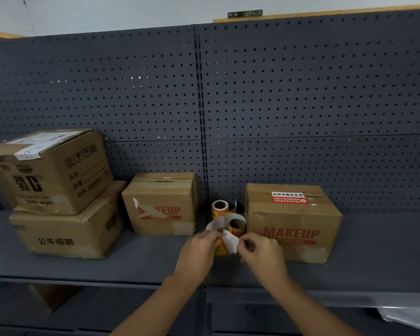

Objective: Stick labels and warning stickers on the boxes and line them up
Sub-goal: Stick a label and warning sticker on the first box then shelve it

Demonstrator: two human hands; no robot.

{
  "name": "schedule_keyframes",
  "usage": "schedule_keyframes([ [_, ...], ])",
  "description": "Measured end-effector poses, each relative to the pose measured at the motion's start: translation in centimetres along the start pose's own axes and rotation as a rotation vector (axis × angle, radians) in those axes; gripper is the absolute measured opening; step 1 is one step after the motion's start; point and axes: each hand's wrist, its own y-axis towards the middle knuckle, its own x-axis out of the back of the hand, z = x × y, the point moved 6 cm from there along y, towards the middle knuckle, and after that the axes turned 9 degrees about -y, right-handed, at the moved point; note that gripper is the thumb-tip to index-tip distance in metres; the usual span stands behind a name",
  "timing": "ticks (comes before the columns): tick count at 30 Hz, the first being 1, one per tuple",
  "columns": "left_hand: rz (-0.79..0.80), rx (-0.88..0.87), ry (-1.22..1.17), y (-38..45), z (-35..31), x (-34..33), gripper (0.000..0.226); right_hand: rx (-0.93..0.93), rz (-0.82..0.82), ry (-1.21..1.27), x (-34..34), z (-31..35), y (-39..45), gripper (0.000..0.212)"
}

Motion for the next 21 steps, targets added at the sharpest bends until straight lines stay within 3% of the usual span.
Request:
schedule_keyframes([
  [13, 0.063, 0.079, 0.049, 0.5, 0.0, -0.5, 0.023, -0.117, 0.082, 0.122, 3.6, -1.8, -1.4, 0.014],
  [21, 0.05, 0.083, 0.056, -0.1, 0.3, -0.1, 0.027, -0.107, -0.009, 0.121, 5.9, -2.4, -1.3, 0.013],
])
